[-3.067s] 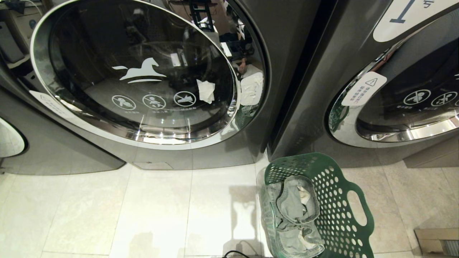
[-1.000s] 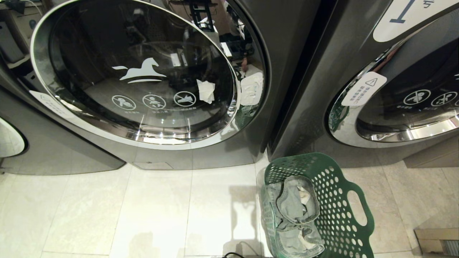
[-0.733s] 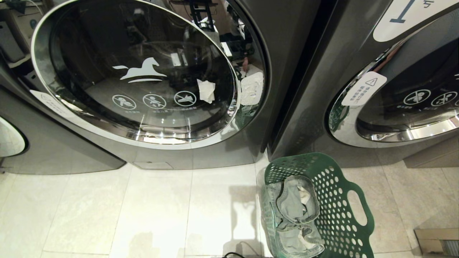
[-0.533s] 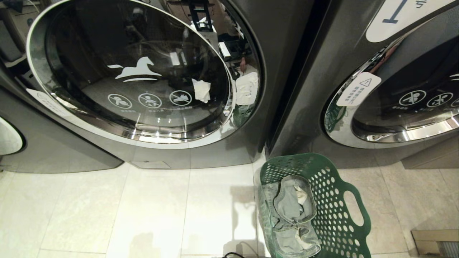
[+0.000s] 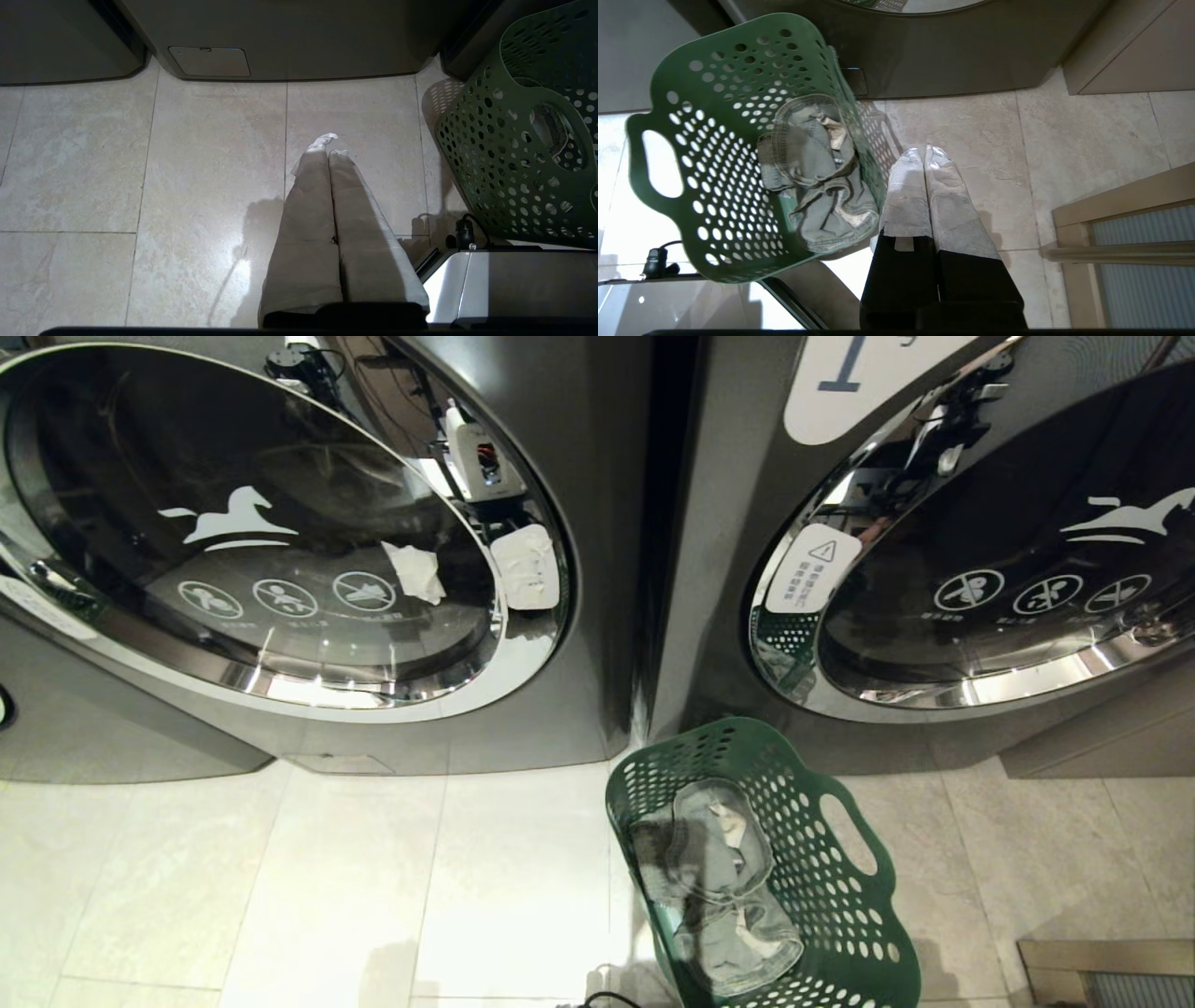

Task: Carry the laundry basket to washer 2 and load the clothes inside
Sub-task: Open the lid of the washing machine

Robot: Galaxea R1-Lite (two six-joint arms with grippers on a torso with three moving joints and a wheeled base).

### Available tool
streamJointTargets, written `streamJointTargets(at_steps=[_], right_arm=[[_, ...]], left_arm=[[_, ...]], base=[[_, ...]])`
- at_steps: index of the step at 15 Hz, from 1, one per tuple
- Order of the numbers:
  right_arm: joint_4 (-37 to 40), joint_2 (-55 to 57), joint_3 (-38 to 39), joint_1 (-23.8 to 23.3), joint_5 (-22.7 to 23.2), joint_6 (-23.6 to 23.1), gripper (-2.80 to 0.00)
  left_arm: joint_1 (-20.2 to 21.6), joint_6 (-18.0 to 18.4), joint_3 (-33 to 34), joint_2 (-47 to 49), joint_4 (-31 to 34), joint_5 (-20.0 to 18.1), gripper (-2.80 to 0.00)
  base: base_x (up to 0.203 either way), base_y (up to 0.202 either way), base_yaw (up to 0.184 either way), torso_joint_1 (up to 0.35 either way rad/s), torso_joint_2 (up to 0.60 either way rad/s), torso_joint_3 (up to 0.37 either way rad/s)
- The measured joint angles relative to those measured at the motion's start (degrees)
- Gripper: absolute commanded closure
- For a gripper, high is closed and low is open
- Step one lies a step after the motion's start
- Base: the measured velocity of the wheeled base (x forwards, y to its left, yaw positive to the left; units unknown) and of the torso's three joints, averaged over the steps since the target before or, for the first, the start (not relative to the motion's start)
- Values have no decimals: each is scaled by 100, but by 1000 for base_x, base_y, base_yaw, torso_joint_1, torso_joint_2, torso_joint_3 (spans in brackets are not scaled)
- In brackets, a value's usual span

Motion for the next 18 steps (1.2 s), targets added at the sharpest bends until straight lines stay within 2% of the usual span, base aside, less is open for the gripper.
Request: streamJointTargets(at_steps=[18], right_arm=[[0, 0, -2, 0, -2, 0, 0]], left_arm=[[-2, -27, 0, 2, -8, 2, 0]], base=[[0, -5, 0, 0, 0, 0]])
